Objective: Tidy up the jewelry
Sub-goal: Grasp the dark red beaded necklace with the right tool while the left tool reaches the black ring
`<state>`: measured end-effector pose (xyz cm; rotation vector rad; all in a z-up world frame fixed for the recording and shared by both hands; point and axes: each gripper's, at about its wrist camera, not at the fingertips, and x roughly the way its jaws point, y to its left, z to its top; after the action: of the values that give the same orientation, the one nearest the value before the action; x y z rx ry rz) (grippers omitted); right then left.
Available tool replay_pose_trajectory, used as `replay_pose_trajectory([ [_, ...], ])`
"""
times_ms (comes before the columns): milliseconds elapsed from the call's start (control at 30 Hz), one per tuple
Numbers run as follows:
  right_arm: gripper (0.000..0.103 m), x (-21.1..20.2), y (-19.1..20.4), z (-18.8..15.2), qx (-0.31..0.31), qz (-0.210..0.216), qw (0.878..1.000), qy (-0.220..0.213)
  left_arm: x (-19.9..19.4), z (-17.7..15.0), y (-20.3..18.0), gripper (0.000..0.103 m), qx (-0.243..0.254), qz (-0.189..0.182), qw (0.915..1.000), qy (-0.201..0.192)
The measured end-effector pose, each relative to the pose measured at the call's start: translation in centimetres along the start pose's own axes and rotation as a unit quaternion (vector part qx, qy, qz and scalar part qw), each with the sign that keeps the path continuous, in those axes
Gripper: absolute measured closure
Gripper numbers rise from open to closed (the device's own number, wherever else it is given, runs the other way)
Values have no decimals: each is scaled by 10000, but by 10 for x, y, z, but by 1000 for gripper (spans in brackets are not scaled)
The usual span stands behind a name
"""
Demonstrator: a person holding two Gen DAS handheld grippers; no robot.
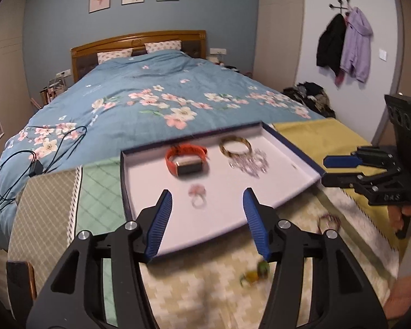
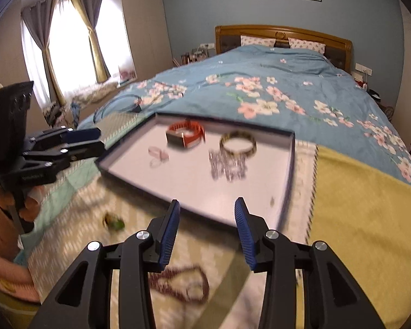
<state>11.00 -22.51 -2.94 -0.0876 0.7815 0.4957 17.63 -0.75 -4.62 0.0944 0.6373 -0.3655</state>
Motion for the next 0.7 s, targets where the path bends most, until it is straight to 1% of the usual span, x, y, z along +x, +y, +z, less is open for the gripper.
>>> replay_pose_trajectory([
  [100, 65, 1, 0, -16, 44, 44, 9997, 218, -5, -16, -7, 50, 30, -104, 9999, 121],
  [133, 67, 3, 0, -23, 45, 39, 9994, 340, -6, -20, -9, 50, 40, -108, 9998, 160],
  [167, 73, 5, 1, -27, 45, 47, 9991, 415, -7, -26, -11, 50, 53, -102, 9997, 216],
  [233, 78, 7, 4, -37, 63, 77, 9983, 573, -7, -33, -13, 50, 51, -130, 9995, 276],
  [300, 78, 7, 5, -44, 89, 71, 9979, 644, -8, -40, -16, 50, 70, -175, 9993, 332],
  [400, 79, 5, 1, -52, 272, 61, 9973, 687, -9, -48, -20, 50, 105, -221, 9990, 388],
  [500, 87, 5, -4, -56, 421, 103, 9965, 714, -9, -53, -23, 50, 77, -294, 9987, 419],
  [533, 95, 6, -5, -57, 450, 134, 9962, 733, -9, -54, -23, 50, 64, -302, 9986, 427],
  [633, 97, 6, -4, -59, 452, 115, 9964, 714, -8, -55, -24, 50, 45, -324, 9984, 466],
  [667, 102, 5, -3, -58, 451, 105, 9966, 683, -9, -56, -24, 50, 47, -336, 9983, 472],
  [700, 102, 4, -2, -58, 444, 96, 9968, 664, -10, -57, -25, 50, 55, -342, 9983, 476],
])
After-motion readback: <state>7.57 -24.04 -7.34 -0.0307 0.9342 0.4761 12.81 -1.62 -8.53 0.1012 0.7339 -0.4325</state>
